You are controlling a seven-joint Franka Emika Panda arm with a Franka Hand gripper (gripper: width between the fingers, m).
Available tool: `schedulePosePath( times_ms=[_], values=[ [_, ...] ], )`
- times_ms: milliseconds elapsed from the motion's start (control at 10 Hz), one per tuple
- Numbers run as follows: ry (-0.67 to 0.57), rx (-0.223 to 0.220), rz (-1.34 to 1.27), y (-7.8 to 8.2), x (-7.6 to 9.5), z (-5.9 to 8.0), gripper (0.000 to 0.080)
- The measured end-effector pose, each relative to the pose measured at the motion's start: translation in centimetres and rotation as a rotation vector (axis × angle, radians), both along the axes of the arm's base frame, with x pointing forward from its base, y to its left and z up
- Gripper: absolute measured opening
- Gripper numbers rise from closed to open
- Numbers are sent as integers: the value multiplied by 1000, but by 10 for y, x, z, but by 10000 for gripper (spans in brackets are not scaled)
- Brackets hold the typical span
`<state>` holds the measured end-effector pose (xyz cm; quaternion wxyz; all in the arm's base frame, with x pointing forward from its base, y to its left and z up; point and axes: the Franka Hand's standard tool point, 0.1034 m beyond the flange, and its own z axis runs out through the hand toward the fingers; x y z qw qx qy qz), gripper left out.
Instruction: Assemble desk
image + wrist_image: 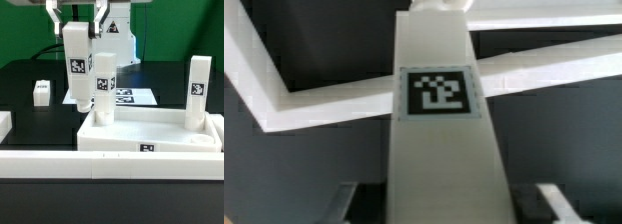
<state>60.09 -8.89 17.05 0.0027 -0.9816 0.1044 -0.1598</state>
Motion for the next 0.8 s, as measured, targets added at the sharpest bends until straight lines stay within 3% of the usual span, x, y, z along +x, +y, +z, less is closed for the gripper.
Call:
schedulePosePath(
  times_ms=[100, 200, 500, 600, 800],
  values=[
    [0, 1, 3, 3, 0, 0, 290],
    [-12, 11, -20, 20, 4, 1, 290],
    [-18, 38, -47, 97, 20, 0, 290],
    [-14, 41, -32, 113, 19, -3, 290],
    [-41, 33, -34, 104, 22, -2, 290]
  ],
)
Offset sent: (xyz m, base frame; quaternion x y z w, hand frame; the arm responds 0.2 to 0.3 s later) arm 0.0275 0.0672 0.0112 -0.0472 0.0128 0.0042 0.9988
